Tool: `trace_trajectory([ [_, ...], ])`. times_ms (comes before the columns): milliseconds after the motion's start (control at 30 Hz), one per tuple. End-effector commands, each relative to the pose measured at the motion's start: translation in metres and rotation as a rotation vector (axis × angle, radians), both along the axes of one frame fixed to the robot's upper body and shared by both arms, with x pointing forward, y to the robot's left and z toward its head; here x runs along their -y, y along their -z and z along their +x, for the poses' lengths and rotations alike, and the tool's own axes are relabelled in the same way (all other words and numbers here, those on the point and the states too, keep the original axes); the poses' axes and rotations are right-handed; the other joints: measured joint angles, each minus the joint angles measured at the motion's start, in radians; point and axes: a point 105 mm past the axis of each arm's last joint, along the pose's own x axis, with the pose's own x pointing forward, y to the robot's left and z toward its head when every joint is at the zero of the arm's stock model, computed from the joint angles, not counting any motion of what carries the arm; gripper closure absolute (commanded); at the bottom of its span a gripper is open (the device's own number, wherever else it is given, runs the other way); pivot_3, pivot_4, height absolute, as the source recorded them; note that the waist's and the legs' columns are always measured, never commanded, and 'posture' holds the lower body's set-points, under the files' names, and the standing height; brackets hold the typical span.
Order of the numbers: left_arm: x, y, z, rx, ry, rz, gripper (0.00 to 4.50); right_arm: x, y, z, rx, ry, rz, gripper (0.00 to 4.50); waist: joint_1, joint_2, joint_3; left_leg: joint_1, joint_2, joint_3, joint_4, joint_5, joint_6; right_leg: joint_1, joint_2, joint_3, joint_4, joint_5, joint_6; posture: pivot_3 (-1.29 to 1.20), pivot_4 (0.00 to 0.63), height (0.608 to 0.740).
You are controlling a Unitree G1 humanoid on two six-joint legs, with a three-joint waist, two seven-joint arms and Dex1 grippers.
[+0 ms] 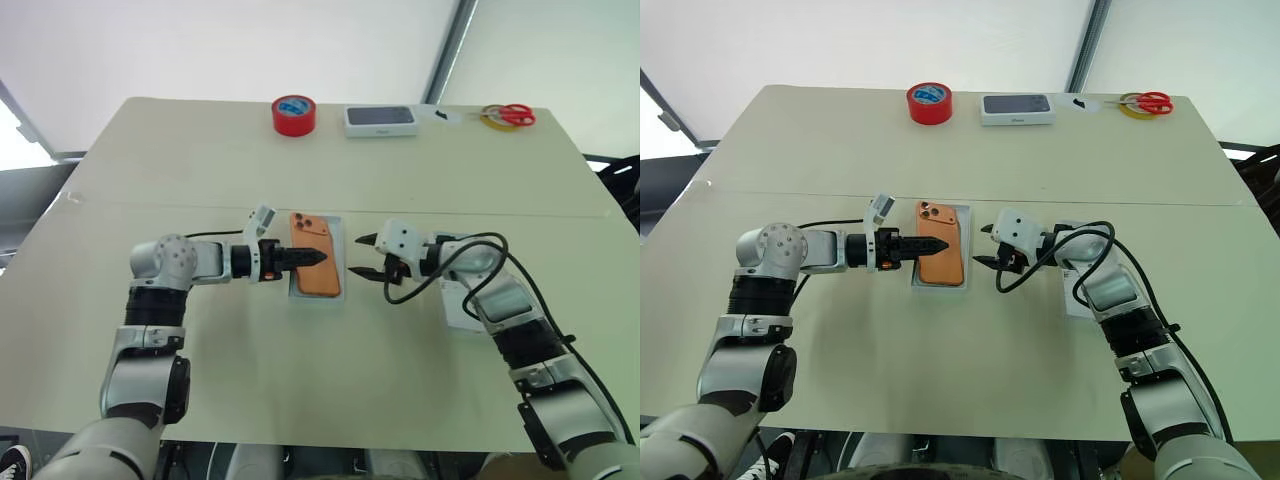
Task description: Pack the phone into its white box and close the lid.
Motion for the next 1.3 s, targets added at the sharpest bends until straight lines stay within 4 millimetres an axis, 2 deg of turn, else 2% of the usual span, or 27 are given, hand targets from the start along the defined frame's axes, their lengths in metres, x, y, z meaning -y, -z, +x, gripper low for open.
trace_trajectory([
  [33,0.0,-0.021,0.005,0.07,-0.003,0.003,1.78,-0.006,-0.011,0.001,0.041,-0.02,0.021,1.49,-0.001,0.0,0.0,0.0,0.0,0.0,0.0,0.0,0.0,0.0,0.0,0.0,0.0,0.0,0.0,0.0,0.15,0.74],
  [167,-0.003,-0.021,0.002,0.074,0.002,0.028,1.78,-0.007,-0.011,0.001,0.046,-0.021,0.017,1.49,-0.005,0.0,0.0,0.0,0.0,0.0,0.0,0.0,0.0,-0.001,0.0,0.0,0.0,0.0,0.0,0.0,0.15,0.74],
  [300,-0.008,-0.027,-0.012,0.114,0.061,0.028,1.78,-0.007,-0.013,0.002,0.05,-0.018,0.022,1.49,-0.007,0.0,0.0,0.0,0.0,0.0,-0.001,0.0,0.0,-0.001,0.0,0.0,0.0,0.0,0.0,0.0,0.15,0.74],
  [467,-0.023,-0.024,-0.012,0.131,0.018,0.076,1.78,-0.007,-0.013,0.002,0.046,-0.012,0.025,1.49,-0.004,0.0,0.0,0.0,0.0,0.0,-0.001,0.0,-0.001,-0.001,0.0,0.0,0.0,0.0,0.0,0.0,0.15,0.74],
  [600,-0.04,-0.028,-0.008,0.157,-0.047,0.085,1.78,-0.005,-0.014,0.006,0.049,0.008,0.033,1.49,-0.005,0.0,0.0,0.0,0.0,0.0,-0.001,0.0,-0.001,-0.001,0.0,0.0,0.0,0.0,0.0,0.0,0.15,0.74],
  [700,-0.049,-0.027,0.006,0.185,-0.152,0.096,1.78,-0.004,-0.016,0.013,0.066,0.038,0.033,1.49,-0.005,0.0,0.0,0.0,0.0,0.0,-0.001,0.0,-0.001,-0.001,0.0,0.0,0.0,0.0,0.0,0.0,0.15,0.74],
  [767,-0.054,-0.029,0.013,0.255,-0.204,0.113,1.72,-0.001,-0.018,0.019,0.039,0.073,0.06,2.04,-0.005,0.0,0.0,0.0,0.0,0.0,0.0,0.0,-0.001,-0.001,0.0,0.0,0.0,0.0,0.0,0.0,0.15,0.74],
  [867,-0.063,-0.019,0.022,0.414,-0.254,0.255,2.64,0.006,-0.022,0.034,0.116,0.136,0.016,3.39,-0.006,0.0,0.0,0.0,0.0,0.0,-0.001,0.0,-0.001,-0.001,0.0,0.0,0.0,0.0,0.0,0.0,0.15,0.74],
  [933,-0.066,-0.007,0.024,0.501,-0.238,0.366,3.6,0.008,-0.021,0.038,0.153,0.148,-0.019,4.46,-0.006,0.0,0.0,0.0,0.0,0.001,-0.001,0.0,-0.001,-0.001,0.0,0.0,0.0,0.0,0.0,0.0,0.15,0.74],
  [967,-0.065,-0.003,0.024,0.523,-0.224,0.394,4.17,0.008,-0.018,0.039,0.161,0.145,-0.032,4.5,-0.005,0.0,0.0,0.0,0.0,0.001,-0.001,0.0,-0.001,-0.002,0.0,0.001,0.0,0.0,0.0,0.0,0.15,0.74],
  [1000,-0.064,0.003,0.022,0.554,-0.194,0.441,4.44,0.008,-0.017,0.039,0.166,0.142,-0.041,4.5,-0.004,0.0,0.0,0.0,0.0,0.001,-0.001,0.0,-0.001,-0.002,0.0,0.001,0.0,0.0,0.0,0.0,0.15,0.74],
  [1167,-0.055,0.03,0.018,0.674,-0.052,0.598,4.44,0.003,-0.004,0.033,0.162,0.087,-0.105,4.5,-0.003,0.001,0.0,0.0,0.0,0.001,-0.001,0.0,-0.001,-0.001,0.0,0.001,0.0,0.0,0.0,0.0,0.15,0.74],
  [1233,-0.031,0.035,0.013,0.676,0.018,0.534,4.44,0.002,0.01,0.023,0.125,0.027,-0.161,4.5,0.0,0.001,0.0,0.0,0.0,0.001,-0.001,0.0,-0.001,-0.001,0.0,0.001,0.0,0.0,0.0,0.0,0.15,0.74],
  [1300,-0.013,0.04,0.007,0.684,0.098,0.508,4.44,0.002,0.013,0.016,0.118,-0.005,-0.171,4.5,0.005,0.001,0.0,0.0,0.0,0.001,0.0,0.0,0.0,0.0,0.0,0.001,0.0,0.0,0.0,0.0,0.15,0.74],
])
